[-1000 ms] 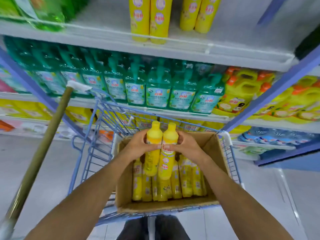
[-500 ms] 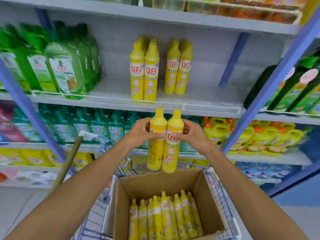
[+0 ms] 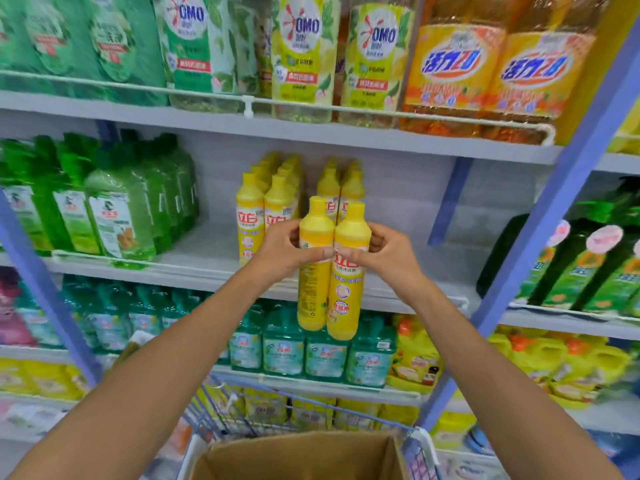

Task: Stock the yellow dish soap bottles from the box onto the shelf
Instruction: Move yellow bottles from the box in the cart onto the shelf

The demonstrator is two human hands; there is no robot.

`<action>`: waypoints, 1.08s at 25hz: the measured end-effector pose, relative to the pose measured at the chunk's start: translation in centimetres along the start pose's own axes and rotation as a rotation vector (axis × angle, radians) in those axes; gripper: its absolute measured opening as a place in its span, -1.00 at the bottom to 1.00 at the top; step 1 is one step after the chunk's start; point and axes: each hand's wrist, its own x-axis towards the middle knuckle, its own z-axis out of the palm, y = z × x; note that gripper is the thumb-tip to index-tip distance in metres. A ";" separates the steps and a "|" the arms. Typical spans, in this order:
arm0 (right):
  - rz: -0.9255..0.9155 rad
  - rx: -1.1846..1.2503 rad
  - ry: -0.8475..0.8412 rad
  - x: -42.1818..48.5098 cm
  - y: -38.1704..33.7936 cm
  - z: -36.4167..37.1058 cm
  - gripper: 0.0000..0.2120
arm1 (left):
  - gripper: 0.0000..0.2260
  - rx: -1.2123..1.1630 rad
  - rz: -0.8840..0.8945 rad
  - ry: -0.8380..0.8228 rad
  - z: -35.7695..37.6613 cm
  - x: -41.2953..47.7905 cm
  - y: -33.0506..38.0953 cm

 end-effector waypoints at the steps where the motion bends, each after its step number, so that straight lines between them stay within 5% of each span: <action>1: -0.021 -0.005 0.002 0.9 -0.4 -0.5 -0.57 | -0.65 0.001 0.012 0.014 0.2 0.9 0.5; 17: -0.106 -0.047 0.123 9.6 2.4 -1.1 -0.62 | -0.54 0.061 -0.068 0.207 1.2 9.9 -3.1; 27: -0.039 0.053 0.136 8.7 6.9 0.2 -0.68 | -0.56 0.034 -0.108 0.145 2.1 8.4 -7.4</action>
